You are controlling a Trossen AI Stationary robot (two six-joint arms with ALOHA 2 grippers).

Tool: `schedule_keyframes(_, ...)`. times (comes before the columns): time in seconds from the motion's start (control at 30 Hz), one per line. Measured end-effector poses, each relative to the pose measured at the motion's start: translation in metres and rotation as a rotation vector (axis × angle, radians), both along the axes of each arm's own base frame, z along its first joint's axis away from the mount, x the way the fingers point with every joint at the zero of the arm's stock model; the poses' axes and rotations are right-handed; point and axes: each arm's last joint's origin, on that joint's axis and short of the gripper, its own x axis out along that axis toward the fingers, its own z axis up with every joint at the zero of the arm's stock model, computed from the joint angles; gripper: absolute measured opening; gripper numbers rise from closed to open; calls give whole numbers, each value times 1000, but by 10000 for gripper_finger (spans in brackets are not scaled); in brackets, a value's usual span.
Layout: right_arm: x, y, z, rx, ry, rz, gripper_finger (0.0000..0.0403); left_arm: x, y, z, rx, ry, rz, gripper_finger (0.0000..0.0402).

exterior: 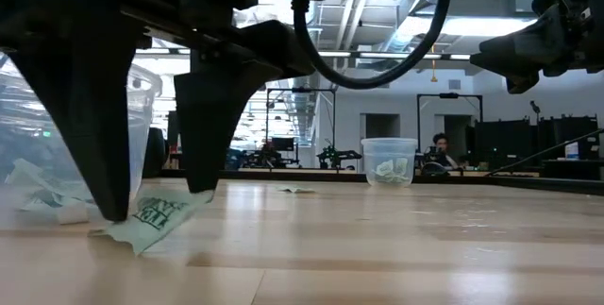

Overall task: Pick and place Stevia / Truvia into bins
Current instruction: Put the stevia packet into the bottom container

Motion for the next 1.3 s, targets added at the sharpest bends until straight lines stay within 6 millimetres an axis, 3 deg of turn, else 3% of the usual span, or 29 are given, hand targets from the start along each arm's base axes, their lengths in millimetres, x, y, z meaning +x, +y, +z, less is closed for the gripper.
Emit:
schedule_keyframes(0.17, 0, 0, 0, 0, 0, 0, 159, 0, 0, 0, -22, 13, 0, 216)
schedule_keyframes(0.33, 0, 0, 0, 0, 0, 0, 159, 1, 0, 0, -31, 3, 1, 210)
schedule_keyframes(0.5, 0, 0, 0, 0, 0, 0, 159, 1, -1, 0, -48, 14, -1, 167)
schedule_keyframes(0.9, 0, 0, 0, 0, 0, 0, 159, 1, -1, 0, -59, 21, -2, 14)
schedule_keyframes(1.3, 0, 0, 0, 0, 0, 0, 159, 1, -1, 0, -54, 14, -1, 2)
